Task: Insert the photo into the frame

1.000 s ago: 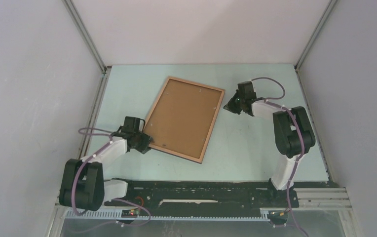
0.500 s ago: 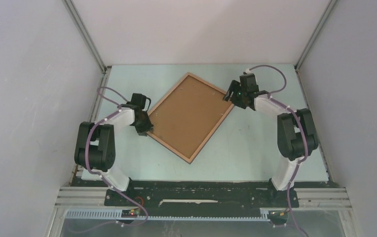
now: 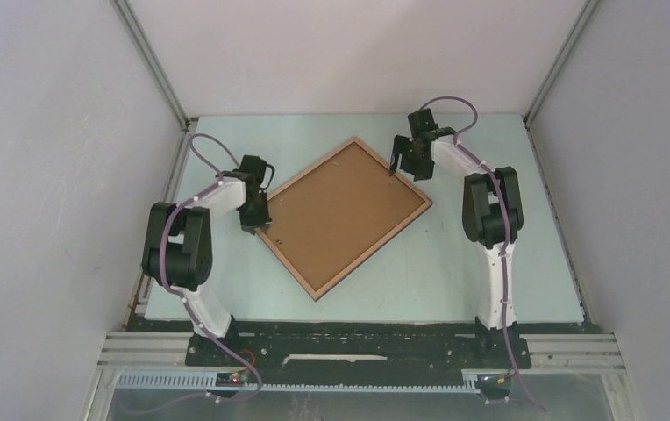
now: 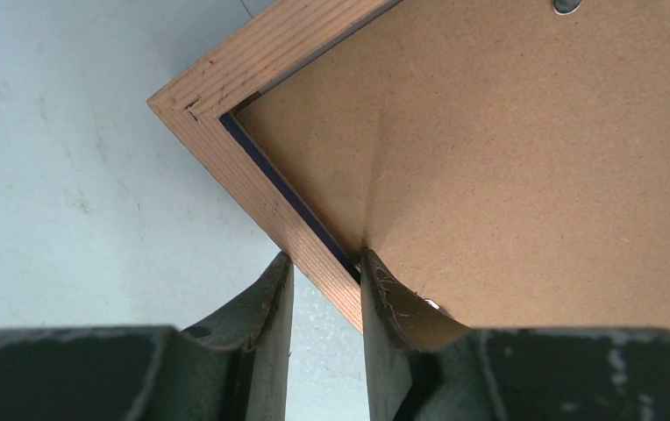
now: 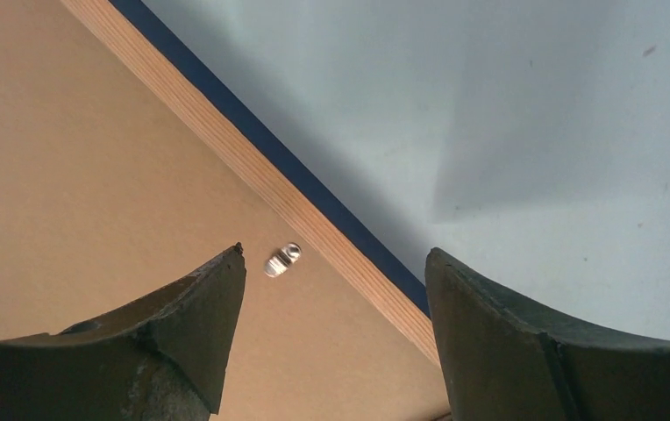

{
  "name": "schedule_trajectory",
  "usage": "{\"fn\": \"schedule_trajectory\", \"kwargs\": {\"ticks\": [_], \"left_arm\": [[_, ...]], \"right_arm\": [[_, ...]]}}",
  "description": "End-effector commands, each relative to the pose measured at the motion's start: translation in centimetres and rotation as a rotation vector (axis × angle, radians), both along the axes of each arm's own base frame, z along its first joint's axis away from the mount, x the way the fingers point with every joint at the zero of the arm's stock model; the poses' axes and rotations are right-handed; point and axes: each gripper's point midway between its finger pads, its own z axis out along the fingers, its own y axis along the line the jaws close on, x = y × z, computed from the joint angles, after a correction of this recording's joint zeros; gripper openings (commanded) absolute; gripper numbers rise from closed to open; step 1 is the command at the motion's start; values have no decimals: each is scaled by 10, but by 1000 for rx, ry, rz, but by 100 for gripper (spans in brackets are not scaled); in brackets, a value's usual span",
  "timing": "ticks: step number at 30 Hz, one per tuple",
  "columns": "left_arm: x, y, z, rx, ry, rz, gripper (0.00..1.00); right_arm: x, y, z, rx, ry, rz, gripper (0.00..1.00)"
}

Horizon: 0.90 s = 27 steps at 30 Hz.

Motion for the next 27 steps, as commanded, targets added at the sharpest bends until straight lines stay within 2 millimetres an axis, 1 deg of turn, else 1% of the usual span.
{"fn": "schedule_trajectory", "kwargs": {"ticks": [1, 3, 5, 7, 8, 9, 11, 13, 14, 16, 19, 21, 24, 27], "left_arm": [[19, 11, 1, 54, -7, -42, 8], [21, 13, 1, 56, -20, -36, 7], [24, 9, 2, 26, -43, -32, 7], [29, 1, 5, -21, -63, -32, 7], [32, -3, 7, -42, -69, -30, 7], [33, -7, 9, -65, -73, -27, 8], [34, -12, 12, -111, -80, -12, 11], [34, -17, 14, -165, -84, 4, 12], [34, -19, 14, -180, -88, 11, 13], [34, -23, 14, -202, -90, 16, 13], [33, -26, 14, -217, -87, 19, 13], [34, -26, 15, -223, -89, 20, 13], [33, -27, 15, -226, -86, 24, 13], [34, -26, 16, -227, -90, 28, 13]], "right_arm": [[-5, -8, 2, -39, 35, 5, 82], [-7, -8, -3, -32, 63, 3, 81], [-13, -4, -7, -7, 98, 8, 80], [-26, 3, -11, 38, 134, 12, 79], [-34, 4, -14, 56, 145, 8, 77], [-42, 8, -13, 86, 147, 14, 74], [-60, 7, -15, 105, 150, -6, 72], [-63, 5, -5, 111, 101, -39, 72], [-64, 3, 3, 100, 75, -59, 72], [-62, -5, 8, 41, 43, -98, 77], [-54, -20, 6, -72, 40, -156, 82], [-50, -21, 1, -114, 60, -169, 83], [-52, -15, -10, -156, 90, -157, 83], [-54, -11, -12, -196, 93, -145, 81]]}}
